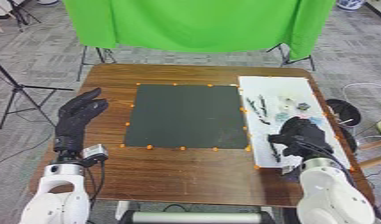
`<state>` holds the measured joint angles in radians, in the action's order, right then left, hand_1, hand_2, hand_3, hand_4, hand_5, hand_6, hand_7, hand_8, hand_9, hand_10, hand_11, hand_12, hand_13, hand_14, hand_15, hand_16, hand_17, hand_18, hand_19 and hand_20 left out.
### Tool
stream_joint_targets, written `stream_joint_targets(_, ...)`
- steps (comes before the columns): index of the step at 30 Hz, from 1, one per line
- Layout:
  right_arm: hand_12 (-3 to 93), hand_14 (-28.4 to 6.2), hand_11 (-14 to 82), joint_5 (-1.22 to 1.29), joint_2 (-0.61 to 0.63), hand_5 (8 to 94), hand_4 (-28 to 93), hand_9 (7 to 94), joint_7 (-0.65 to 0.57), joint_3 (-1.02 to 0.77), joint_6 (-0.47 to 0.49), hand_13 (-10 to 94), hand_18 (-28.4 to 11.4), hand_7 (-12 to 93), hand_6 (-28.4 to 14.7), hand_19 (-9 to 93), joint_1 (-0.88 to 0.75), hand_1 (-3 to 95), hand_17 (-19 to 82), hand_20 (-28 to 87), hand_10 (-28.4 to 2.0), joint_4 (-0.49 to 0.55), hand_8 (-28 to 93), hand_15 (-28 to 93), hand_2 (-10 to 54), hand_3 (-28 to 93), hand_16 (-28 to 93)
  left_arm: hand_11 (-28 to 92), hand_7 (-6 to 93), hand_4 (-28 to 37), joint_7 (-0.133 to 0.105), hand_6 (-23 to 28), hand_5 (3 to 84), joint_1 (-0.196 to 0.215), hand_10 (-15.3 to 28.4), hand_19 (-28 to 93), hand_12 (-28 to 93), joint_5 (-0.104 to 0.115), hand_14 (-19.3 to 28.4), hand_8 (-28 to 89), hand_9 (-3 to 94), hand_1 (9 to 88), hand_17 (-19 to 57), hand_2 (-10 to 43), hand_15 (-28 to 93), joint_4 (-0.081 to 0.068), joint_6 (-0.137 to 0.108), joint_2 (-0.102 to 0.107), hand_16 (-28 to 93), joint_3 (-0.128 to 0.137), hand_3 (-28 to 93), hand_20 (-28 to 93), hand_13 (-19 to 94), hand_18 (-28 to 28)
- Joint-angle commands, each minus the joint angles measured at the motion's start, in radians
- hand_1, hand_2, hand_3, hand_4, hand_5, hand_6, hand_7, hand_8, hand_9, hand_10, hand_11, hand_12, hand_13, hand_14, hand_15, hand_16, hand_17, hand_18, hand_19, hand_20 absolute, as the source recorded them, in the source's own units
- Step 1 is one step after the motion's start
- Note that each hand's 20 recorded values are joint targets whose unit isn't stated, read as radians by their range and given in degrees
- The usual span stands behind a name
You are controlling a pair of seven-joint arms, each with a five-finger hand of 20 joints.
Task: Arrange flowers
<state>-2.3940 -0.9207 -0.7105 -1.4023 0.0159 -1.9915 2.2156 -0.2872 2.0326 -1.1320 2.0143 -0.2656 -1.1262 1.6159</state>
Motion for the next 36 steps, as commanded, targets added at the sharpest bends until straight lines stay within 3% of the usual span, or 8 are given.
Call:
stream_joint_targets(1, 30.0, -4.8, 37.6, -0.042, -0.020, 59.9, -22, 76.1, -0.033, 0.020, -0.048, 86, -10.7, 29, -2.5, 93, -0.040, 37.5, 62, 38, -12.4, -0.036, -8, 57, -9.5, 68, 29, 24, 16.8, -18.8, 0.019, 2.5, 48.6, 0.006, 13.4, 30, 11, -0.004, 17.6, -8, 52.1, 36.7, 14.5, -8.6, 25, 0.007, 0.010, 0.010, -4, -0.015, 64, 19, 44, 17.4)
stream_joint_targets(12, 30.4, -4.1, 40.1, -0.068, -0.027, 60.3, -23, 77.3, -0.049, 0.041, -0.069, 87, -10.4, 35, -2.0, 93, -0.049, 40.5, 63, 40, -11.4, -0.084, -8, 58, -9.5, 69, 30, 24, 17.0, -18.6, 0.019, 2.6, 49.2, -0.001, 13.5, 31, 11, -0.001, 17.7, -8, 52.2, 37.0, 14.4, -8.1, 26, 0.005, 0.015, 0.006, -4, -0.014, 63, 19, 44, 17.4)
stream_joint_targets(15, 36.2, -3.9, 37.9, -0.073, -0.029, 60.0, -23, 78.0, -0.054, 0.050, -0.076, 87, -10.1, 37, -1.8, 93, -0.049, 44.6, 63, 40, -10.8, -0.096, -9, 57, -9.5, 67, 30, 24, 17.1, -18.5, 0.019, 2.6, 49.4, 0.002, 13.5, 31, 11, 0.000, 17.8, -8, 52.1, 36.9, 14.5, -8.1, 26, 0.006, 0.015, 0.005, -4, -0.013, 64, 19, 44, 17.4)
stream_joint_targets(17, 42.0, -3.7, 34.7, -0.073, -0.032, 59.2, -22, 79.2, -0.057, 0.057, -0.071, 87, -9.9, 38, -1.4, 93, -0.047, 49.1, 63, 40, -10.3, -0.098, 6, 58, -9.5, 64, 30, 24, 17.2, -18.4, 0.020, 2.6, 49.4, 0.003, 13.5, 31, 12, -0.001, 17.7, -8, 52.1, 36.9, 14.4, -8.0, 26, 0.007, 0.015, 0.004, -4, -0.013, 64, 19, 44, 17.4)
stream_joint_targets(20, 46.1, -3.2, 34.7, -0.068, -0.036, 58.6, -21, 80.9, -0.053, 0.070, -0.078, 88, -9.8, 40, -0.8, 93, -0.046, 53.8, 64, 41, -9.6, -0.103, 17, 58, -9.5, 60, 31, 24, 17.3, -18.5, 0.018, 2.5, 49.5, 0.002, 13.4, 31, 12, -0.002, 17.7, -8, 52.1, 36.9, 14.5, -8.0, 26, 0.007, 0.015, 0.003, -4, -0.012, 64, 19, 44, 17.3)
stream_joint_targets(29, 44.0, -1.9, 35.9, 0.039, -0.058, 59.6, -16, 84.8, -0.063, 0.079, -0.070, 93, -8.4, 44, -0.6, 93, -0.039, 59.0, 69, 41, -9.3, -0.095, 18, 56, -9.5, 52, 32, 24, 17.3, -18.5, 0.018, 2.5, 49.5, 0.004, 13.4, 32, 11, 0.001, 17.6, -8, 52.2, 36.8, 14.5, -8.0, 26, 0.008, 0.016, 0.003, -4, -0.012, 64, 19, 44, 17.3)
stream_joint_targets(36, 42.9, -1.5, 29.1, 0.115, -0.065, 64.5, -11, 89.9, -0.077, 0.076, -0.053, 94, -6.3, 37, -1.9, 92, -0.026, 61.0, 72, 33, -8.9, -0.096, 19, 56, -9.5, 52, 28, 24, 17.2, -18.6, 0.017, 2.6, 49.3, 0.005, 13.4, 32, 11, 0.006, 17.6, -8, 51.9, 36.8, 14.5, -8.0, 26, 0.011, 0.013, 0.002, -4, -0.009, 64, 19, 44, 17.2)
